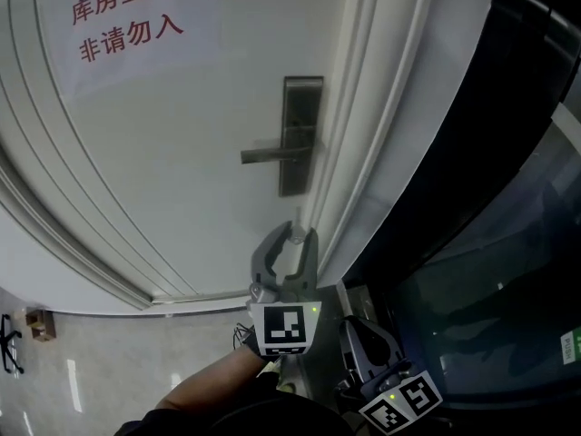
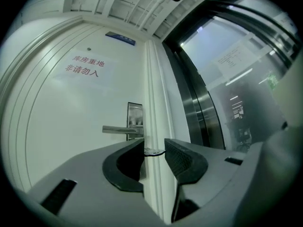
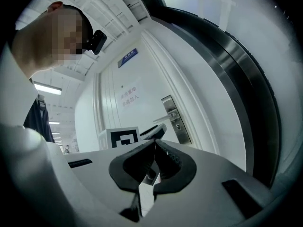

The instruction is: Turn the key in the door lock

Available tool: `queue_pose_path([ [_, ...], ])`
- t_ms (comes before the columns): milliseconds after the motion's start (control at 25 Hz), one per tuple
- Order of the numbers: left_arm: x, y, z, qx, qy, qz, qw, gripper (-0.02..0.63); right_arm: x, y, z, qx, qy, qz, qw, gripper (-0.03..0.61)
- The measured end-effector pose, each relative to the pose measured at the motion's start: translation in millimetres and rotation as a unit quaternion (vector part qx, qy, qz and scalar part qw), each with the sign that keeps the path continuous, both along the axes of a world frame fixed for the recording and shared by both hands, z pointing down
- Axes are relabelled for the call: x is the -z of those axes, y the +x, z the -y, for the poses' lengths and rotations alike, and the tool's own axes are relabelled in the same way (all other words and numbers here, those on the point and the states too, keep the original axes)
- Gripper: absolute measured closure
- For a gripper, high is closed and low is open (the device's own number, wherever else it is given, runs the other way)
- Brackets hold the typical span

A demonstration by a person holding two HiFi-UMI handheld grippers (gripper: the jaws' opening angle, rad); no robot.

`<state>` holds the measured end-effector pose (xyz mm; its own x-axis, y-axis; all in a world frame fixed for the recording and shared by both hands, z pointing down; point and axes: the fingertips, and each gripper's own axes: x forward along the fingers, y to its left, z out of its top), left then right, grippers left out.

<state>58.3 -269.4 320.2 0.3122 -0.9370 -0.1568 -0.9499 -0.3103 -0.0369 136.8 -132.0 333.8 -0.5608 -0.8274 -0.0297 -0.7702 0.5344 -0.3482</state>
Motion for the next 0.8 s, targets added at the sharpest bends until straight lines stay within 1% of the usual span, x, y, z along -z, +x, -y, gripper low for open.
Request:
queue_pose_path([
  [280, -12, 5, 71, 0.019, -0.01, -0.008, 0.9997, 0.482, -5, 6, 51, -0.008, -0.013, -0.009, 1.0, 0.566],
  [400, -17, 4, 91, 0.032, -0.005, 0.003, 0.9995, 0.482, -9, 9, 66, -0.011, -0.019, -0.009, 1.0, 0.566],
  [600, -24, 4, 113, 0.052, 0.008, 0.04, 0.9978, 0.482, -17, 14, 84, -0.015, -0.027, -0.005, 1.0, 0.566],
  [800, -29, 2, 127, 0.062, 0.008, 0.048, 0.9969, 0.482, -21, 17, 94, -0.018, -0.032, -0.003, 0.999, 0.566],
])
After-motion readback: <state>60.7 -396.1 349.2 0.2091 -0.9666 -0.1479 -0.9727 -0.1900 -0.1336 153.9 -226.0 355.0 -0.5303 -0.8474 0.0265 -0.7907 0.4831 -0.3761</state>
